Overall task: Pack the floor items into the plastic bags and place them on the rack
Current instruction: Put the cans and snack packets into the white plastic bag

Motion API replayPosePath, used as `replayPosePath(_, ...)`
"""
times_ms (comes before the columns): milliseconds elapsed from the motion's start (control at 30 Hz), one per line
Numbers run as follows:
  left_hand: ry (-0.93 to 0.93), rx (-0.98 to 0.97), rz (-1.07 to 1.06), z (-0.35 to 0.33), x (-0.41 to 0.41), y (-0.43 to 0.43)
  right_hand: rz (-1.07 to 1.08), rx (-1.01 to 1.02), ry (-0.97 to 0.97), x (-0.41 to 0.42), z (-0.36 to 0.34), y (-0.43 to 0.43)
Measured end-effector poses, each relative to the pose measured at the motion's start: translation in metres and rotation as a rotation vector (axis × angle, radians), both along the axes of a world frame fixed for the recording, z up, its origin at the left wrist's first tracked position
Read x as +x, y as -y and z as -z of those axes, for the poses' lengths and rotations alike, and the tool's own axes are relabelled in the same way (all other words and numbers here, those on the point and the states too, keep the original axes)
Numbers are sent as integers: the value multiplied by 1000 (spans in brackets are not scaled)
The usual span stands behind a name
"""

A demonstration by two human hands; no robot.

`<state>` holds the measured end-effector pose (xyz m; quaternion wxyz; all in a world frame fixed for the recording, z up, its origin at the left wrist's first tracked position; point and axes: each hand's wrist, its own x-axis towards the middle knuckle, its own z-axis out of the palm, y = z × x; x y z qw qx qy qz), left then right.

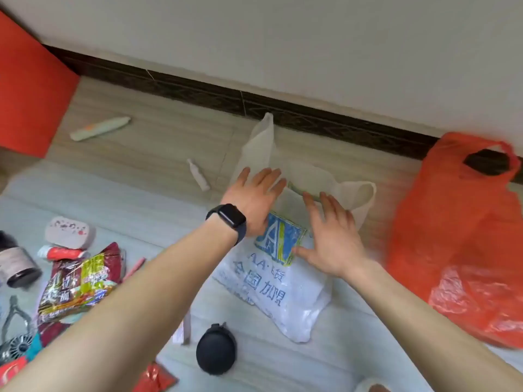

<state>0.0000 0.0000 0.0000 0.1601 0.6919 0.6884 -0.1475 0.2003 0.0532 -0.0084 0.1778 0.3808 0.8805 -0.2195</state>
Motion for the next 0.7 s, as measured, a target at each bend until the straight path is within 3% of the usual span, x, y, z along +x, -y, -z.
replayPosePath(133,-126,-118,164,30,-13,-45,-124,38,127,-15,30,-35)
replayPosePath(300,-39,-28,218,28,-22,-43,-348,98,36,-5,24,-41)
replayPosePath(400,-162,-32,288,9,-17,-18,-429,108,14,11,6,-30)
replayPosePath(467,-233,-156,236,-2,-16,4,-432,65,27,20,-8,-17)
replayPosePath(567,-265,-368,56,-13,-15,43,-341,-23,212,31,-24,2)
replayPosePath(633,-316,-416,-1,-19,-9,80,-337,35,338,38,-34,12)
replayPosePath(700,-328,-325,-25,-24,0,115,-294,124,385,48,-43,19)
